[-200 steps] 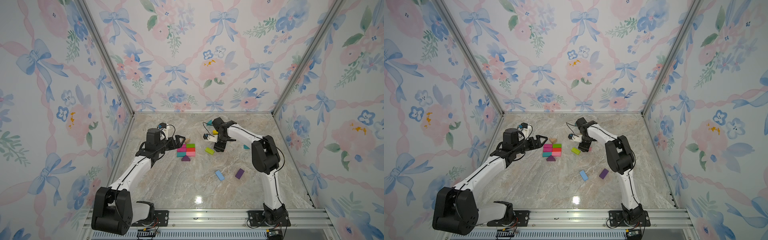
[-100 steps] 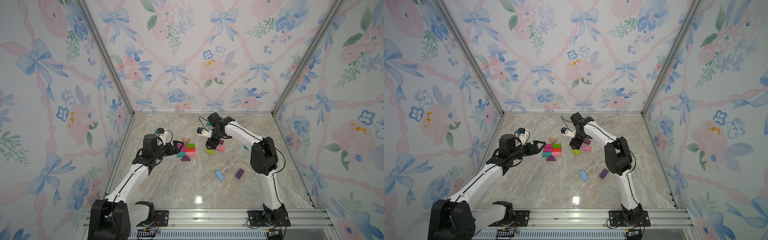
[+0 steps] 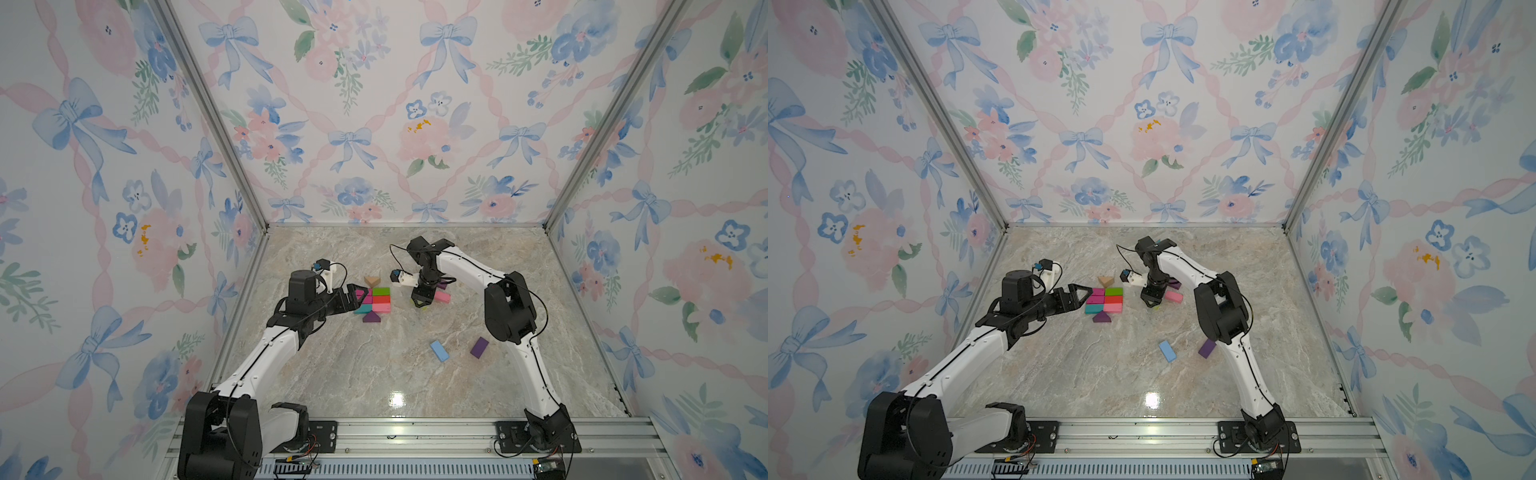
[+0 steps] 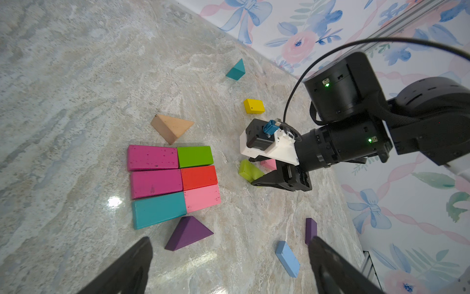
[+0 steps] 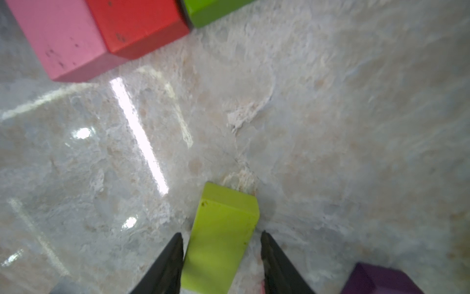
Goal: Assemble a piece of candy with building blocks
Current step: Assemble the building block at the center of the board.
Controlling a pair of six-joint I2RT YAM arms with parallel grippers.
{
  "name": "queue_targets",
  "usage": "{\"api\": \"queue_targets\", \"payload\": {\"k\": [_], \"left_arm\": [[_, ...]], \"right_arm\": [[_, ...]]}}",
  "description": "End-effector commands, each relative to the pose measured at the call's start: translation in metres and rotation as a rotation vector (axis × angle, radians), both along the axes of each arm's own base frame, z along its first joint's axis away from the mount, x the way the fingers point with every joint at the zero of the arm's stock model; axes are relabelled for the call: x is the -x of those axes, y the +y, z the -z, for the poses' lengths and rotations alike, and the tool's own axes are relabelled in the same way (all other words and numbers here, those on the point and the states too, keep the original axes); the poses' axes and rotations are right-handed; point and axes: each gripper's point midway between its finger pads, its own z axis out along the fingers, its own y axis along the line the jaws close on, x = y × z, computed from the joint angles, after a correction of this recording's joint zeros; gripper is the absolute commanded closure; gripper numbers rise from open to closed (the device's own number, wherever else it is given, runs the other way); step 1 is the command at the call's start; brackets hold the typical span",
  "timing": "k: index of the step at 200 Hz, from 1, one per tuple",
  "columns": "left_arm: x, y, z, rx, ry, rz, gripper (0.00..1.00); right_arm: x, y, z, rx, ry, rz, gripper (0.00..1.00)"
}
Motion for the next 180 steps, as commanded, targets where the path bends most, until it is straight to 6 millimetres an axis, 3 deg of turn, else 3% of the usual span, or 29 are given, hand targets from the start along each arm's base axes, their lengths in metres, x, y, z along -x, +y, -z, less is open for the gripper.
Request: {"api": "queue_targets", "payload": {"k": [1,32,91,97,101,136,180], "left_arm": [[-0.002,0.002,0.001,-0.015,-0.005,0.007,0.02],[-0.002,0.002,0.002,-0.01,0.003,0.002,0.02],[-0.002,0.002,0.003,0.001,0.016,-0.004,0.02],[-0.002,0.001,0.002,0.005,0.015,-0.003,0.02],[-0.007,0.0,-0.011,0.012,-0.014,-0.003,0.02],[-0.006,0.0,-0.021,0.023,-0.037,-0.005,0.02],[-0.005,-0.001,-0.023,0.03,-0.038,0.0,0.02]], "right_arm": [[0.009,-0.008,0.015,0.084,0.032,-0.048,0.59],[-0.003,-0.009,0.017,0.107,-0.028,-0.085,0.7],[-0.019,0.003,0.017,0.121,-0.144,-0.211,0.69],[-0.02,0.005,0.017,0.118,-0.152,-0.22,0.68],[-0.02,0.007,0.017,0.115,-0.156,-0.225,0.67],[-0.022,0.011,0.018,0.103,-0.153,-0.218,0.61],[-0.025,0.011,-0.014,0.0,-0.157,-0.128,0.41]]}}
